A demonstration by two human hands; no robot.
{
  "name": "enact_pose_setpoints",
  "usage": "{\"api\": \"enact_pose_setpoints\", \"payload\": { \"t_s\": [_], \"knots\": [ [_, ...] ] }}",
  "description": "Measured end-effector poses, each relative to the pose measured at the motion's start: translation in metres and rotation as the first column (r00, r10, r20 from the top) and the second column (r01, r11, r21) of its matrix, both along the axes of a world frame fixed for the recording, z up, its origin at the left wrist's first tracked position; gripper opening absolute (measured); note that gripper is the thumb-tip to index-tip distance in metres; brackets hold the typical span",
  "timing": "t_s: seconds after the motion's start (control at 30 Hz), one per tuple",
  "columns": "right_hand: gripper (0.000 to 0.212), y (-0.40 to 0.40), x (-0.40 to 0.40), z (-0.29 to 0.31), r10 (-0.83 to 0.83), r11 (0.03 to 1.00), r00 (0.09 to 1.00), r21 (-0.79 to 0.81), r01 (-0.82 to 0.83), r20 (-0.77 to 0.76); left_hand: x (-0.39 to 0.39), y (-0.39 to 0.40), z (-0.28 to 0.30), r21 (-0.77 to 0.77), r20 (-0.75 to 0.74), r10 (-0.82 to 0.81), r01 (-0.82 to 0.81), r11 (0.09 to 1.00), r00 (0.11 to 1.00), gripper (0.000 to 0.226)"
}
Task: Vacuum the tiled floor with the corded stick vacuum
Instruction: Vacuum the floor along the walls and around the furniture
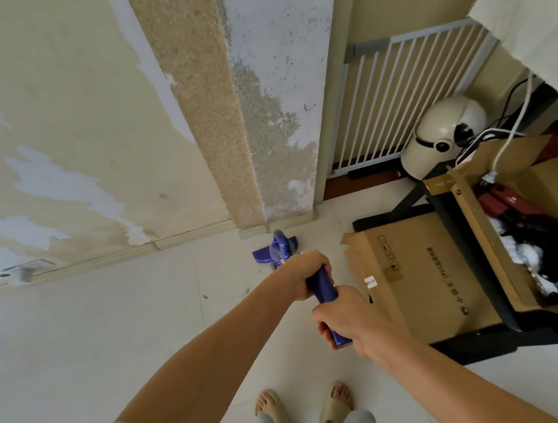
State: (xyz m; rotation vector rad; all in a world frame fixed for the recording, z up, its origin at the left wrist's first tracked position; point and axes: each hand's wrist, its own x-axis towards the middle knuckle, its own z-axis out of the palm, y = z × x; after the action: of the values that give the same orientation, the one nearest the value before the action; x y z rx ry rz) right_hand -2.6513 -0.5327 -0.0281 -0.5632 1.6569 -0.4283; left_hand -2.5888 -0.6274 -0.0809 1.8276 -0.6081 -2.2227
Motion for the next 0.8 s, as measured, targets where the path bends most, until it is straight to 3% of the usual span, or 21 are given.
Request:
{"api": "enact_pose_setpoints", "payload": {
  "t_s": [0.13,0.43,0.63,0.8],
  "knots": [
    [0.028,-0.003,-0.018,0.002,-0.017,1.000,1.000,0.002,0.017,-0.012,-0.024,-0.005,-0.002,0.008,0.003,-0.074,0.074,0.997,0.997,0.018],
    [0.029,-0.040,-0.042,-0.004,0.093,0.995,0.995,0.024,-0.092,-0.035,-0.039,-0.037,-0.016,-0.001,0.028,0.012,-0.012,1.000,1.000,0.012],
    [0.018,-0.042,-0.057,0.009,0.075,0.996,0.996,0.041,-0.077,0.057,-0.052,-0.041,-0.016,0.024,0.006,0.014,-0.014,1.000,1.000,0.011],
    [0.023,-0.055,-0.056,0.002,0.067,0.997,0.997,0.042,-0.068,0.036,-0.053,-0.050,-0.012,-0.003,0.018,0.021,-0.021,1.000,1.000,0.013]
  ]
}}
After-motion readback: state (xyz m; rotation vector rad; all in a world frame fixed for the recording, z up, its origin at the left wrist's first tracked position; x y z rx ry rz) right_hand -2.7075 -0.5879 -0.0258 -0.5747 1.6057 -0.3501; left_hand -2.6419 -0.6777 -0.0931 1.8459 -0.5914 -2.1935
